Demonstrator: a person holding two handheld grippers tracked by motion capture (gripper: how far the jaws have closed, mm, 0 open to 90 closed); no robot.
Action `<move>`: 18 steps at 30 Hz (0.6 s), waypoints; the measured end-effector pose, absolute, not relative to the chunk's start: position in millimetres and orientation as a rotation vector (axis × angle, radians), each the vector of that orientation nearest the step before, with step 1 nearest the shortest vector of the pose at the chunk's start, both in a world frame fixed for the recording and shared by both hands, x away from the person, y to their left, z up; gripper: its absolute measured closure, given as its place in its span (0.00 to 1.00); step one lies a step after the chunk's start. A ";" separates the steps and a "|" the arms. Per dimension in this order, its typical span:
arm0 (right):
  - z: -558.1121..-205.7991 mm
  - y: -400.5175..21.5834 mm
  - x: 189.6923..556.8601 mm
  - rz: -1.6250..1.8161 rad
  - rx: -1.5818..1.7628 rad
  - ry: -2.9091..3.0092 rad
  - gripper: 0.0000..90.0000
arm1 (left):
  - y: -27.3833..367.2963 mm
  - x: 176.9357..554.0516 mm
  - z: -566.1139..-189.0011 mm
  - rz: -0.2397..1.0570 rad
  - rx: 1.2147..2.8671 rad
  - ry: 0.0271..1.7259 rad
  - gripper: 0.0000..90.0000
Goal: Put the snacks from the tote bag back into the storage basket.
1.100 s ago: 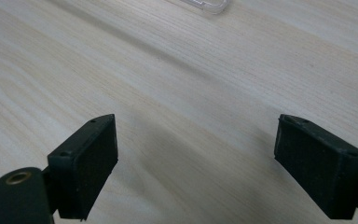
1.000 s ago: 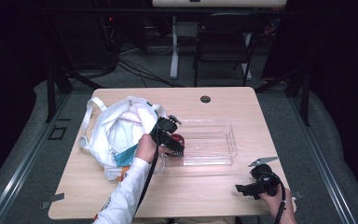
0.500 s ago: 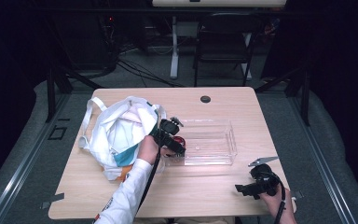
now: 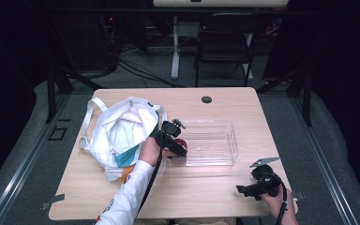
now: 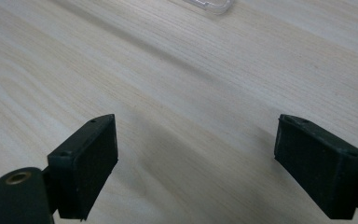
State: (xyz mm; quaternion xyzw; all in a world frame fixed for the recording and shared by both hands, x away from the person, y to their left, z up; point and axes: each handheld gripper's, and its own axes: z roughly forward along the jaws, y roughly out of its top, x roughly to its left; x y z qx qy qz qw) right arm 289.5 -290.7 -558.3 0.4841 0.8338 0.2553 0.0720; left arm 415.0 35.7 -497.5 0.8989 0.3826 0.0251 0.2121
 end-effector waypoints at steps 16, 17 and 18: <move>-557.8 -290.6 289.4 0.773 1.453 2.503 0.14 | 45.2 404.8 -446.5 0.158 2.431 0.970 0.18; -557.8 -290.7 289.5 0.773 1.452 2.502 0.14 | 45.2 404.8 -446.5 0.158 2.431 0.970 0.17; -557.7 -290.7 289.4 0.773 1.453 2.501 0.14 | 47.0 403.9 -443.3 0.169 2.425 0.968 0.17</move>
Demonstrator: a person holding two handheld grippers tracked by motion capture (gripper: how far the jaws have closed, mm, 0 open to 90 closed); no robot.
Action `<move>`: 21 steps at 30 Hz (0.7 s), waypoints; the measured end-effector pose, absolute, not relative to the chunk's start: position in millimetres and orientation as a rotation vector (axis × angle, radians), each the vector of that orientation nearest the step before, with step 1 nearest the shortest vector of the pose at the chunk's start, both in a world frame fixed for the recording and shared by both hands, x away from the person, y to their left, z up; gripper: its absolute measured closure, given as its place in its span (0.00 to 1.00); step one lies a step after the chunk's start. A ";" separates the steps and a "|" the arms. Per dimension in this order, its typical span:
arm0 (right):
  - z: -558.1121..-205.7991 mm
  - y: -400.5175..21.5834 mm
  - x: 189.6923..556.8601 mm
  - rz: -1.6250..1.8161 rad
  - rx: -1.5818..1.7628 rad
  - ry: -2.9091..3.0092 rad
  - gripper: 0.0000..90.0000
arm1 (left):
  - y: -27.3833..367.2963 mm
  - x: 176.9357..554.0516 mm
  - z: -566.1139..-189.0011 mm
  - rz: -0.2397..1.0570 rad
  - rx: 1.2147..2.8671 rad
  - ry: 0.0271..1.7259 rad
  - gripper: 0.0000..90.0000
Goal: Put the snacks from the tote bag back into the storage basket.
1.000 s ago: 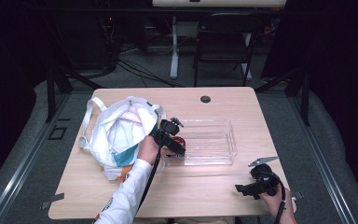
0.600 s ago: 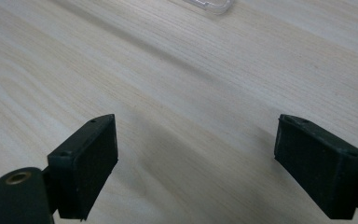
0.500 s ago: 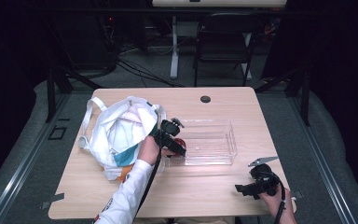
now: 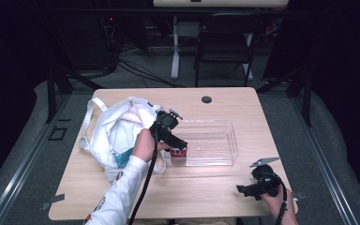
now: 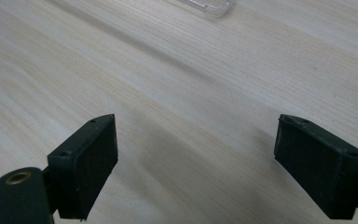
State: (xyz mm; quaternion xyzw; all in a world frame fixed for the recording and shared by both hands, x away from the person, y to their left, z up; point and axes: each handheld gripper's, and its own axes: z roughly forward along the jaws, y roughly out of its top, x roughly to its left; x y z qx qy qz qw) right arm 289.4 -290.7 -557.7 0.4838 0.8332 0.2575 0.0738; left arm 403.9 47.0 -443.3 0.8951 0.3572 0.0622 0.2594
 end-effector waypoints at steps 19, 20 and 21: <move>-558.9 -290.7 289.8 0.771 1.469 2.484 0.14 | 126.0 367.5 -393.6 0.358 2.407 1.012 0.09; -558.9 -290.4 289.8 0.765 1.468 2.479 0.14 | 131.3 365.2 -392.9 0.365 2.404 1.021 0.09; -558.9 -290.6 289.8 0.766 1.468 2.480 0.14 | 136.6 362.9 -392.7 0.372 2.404 1.029 0.09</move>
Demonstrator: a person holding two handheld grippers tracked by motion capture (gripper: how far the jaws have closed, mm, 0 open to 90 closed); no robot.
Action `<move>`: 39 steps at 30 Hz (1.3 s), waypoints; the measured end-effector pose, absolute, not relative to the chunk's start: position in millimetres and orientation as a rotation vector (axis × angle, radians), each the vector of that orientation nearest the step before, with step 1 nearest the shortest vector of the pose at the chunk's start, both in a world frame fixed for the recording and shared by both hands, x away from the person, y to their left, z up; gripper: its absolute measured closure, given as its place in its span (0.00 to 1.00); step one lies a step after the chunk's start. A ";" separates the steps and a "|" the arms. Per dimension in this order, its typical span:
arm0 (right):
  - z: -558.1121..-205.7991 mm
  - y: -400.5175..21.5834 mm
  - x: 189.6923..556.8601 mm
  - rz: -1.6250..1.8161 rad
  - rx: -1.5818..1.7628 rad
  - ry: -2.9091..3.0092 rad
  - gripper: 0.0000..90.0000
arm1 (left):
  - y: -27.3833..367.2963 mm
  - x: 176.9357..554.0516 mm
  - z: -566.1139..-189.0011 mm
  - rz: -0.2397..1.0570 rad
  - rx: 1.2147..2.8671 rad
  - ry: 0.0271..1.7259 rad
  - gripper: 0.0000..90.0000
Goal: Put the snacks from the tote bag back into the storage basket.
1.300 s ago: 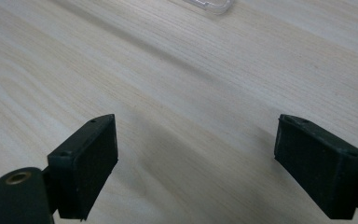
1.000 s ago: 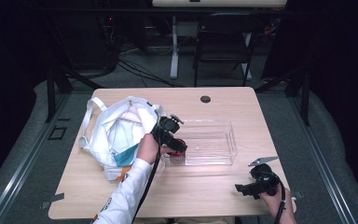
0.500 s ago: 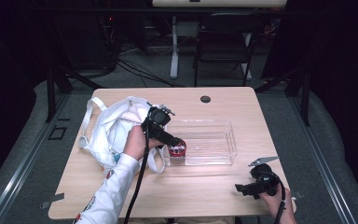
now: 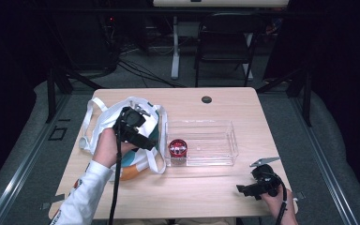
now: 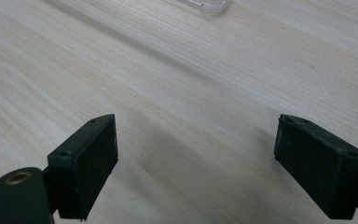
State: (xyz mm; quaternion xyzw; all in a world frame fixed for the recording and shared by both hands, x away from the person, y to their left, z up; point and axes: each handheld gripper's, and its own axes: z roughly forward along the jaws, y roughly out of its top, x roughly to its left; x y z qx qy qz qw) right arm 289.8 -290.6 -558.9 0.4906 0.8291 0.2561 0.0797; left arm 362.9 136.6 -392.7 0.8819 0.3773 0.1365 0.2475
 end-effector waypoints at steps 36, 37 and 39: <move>-558.5 -289.4 288.5 0.738 1.466 2.491 0.14 | 225.4 291.3 -481.8 0.278 2.430 1.252 0.00; -557.9 -290.5 288.5 0.718 1.456 2.501 0.14 | 225.8 289.6 -485.7 0.277 2.423 1.254 0.00; -558.8 -289.6 288.0 0.744 1.476 2.483 0.14 | 225.6 286.2 -493.4 0.279 2.418 1.241 0.00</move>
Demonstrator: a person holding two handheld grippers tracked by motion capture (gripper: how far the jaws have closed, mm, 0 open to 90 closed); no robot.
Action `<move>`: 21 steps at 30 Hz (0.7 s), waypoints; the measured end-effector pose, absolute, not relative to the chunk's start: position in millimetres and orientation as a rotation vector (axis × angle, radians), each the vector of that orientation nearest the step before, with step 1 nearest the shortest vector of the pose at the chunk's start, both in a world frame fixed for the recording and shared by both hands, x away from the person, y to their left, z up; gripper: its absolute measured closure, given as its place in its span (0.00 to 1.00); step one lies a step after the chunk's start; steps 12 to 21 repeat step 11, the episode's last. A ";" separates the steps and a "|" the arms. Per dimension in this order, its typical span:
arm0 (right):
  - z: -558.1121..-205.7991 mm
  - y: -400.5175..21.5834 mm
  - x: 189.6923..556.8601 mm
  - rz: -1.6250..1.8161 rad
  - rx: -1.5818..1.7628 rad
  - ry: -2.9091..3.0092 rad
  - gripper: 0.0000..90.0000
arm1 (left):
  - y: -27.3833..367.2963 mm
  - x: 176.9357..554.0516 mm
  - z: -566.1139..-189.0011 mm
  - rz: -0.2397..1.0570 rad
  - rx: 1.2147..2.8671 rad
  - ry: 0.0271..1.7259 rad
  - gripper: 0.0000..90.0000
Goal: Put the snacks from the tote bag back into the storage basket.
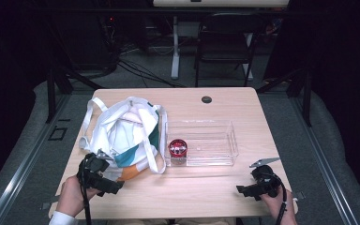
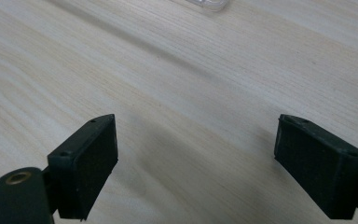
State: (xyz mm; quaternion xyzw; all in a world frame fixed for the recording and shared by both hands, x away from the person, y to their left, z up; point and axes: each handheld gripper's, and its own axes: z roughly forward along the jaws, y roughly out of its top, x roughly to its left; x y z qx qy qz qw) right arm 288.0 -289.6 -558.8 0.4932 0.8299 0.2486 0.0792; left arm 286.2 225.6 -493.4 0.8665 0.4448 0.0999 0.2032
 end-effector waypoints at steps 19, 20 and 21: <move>-558.5 -289.9 288.2 0.762 1.450 2.485 0.14 | 224.6 281.6 -517.6 0.259 2.407 1.188 0.00; -558.5 -289.9 288.2 0.762 1.450 2.485 0.14 | 224.6 281.6 -517.6 0.259 2.407 1.188 0.00; -558.5 -289.9 288.2 0.762 1.450 2.485 0.14 | 224.6 281.6 -517.6 0.259 2.407 1.188 0.00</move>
